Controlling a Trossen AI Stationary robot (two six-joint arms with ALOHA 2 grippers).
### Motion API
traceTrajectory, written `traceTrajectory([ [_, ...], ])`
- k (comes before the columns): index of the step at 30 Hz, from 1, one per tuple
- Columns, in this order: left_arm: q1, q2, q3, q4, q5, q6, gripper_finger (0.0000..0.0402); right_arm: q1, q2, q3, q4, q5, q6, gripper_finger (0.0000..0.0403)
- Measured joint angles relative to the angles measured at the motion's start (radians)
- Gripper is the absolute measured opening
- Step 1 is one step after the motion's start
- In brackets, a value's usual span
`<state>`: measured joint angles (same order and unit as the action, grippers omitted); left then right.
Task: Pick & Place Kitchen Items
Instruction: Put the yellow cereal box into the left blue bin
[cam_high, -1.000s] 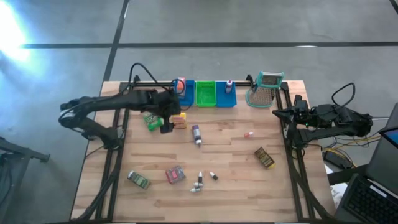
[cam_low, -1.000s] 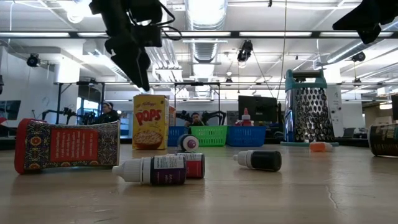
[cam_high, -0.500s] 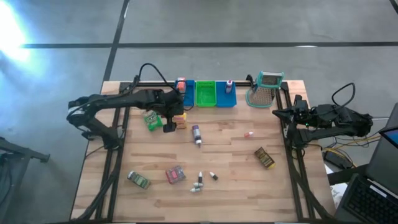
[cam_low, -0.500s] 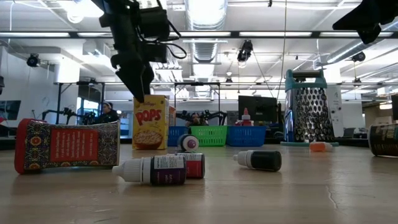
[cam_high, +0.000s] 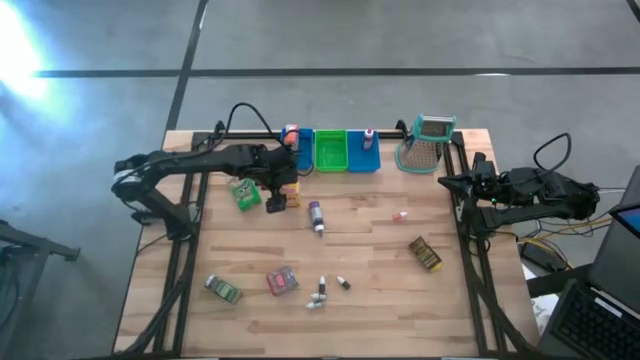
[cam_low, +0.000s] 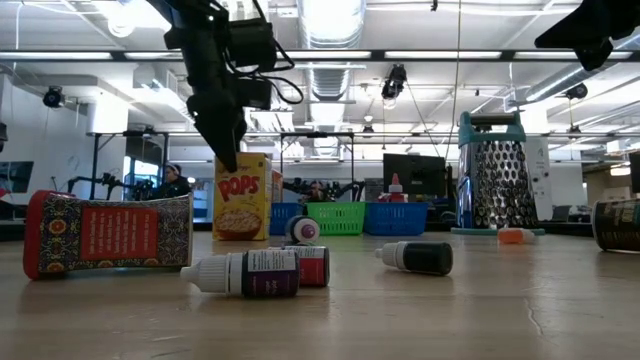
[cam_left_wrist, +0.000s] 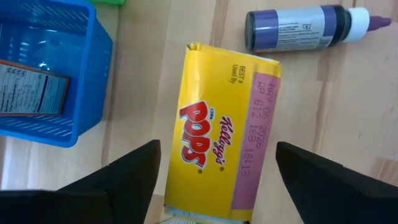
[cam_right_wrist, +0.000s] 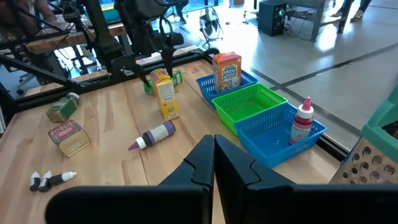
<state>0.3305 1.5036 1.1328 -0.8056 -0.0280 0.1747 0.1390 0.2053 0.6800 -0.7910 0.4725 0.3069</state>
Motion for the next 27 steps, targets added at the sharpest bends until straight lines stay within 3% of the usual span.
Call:
traceTrajectory([
  [13,0.0,0.0,-0.001,0.001,-0.026,-0.014,0.0234,0.0,0.0,0.0,0.0,0.0,0.0,0.0008],
  [27,0.0,-0.006,0.05,0.027,-0.026,-0.294,0.0184,0.0,0.0,0.0,0.0,0.0,0.0,0.0008],
])
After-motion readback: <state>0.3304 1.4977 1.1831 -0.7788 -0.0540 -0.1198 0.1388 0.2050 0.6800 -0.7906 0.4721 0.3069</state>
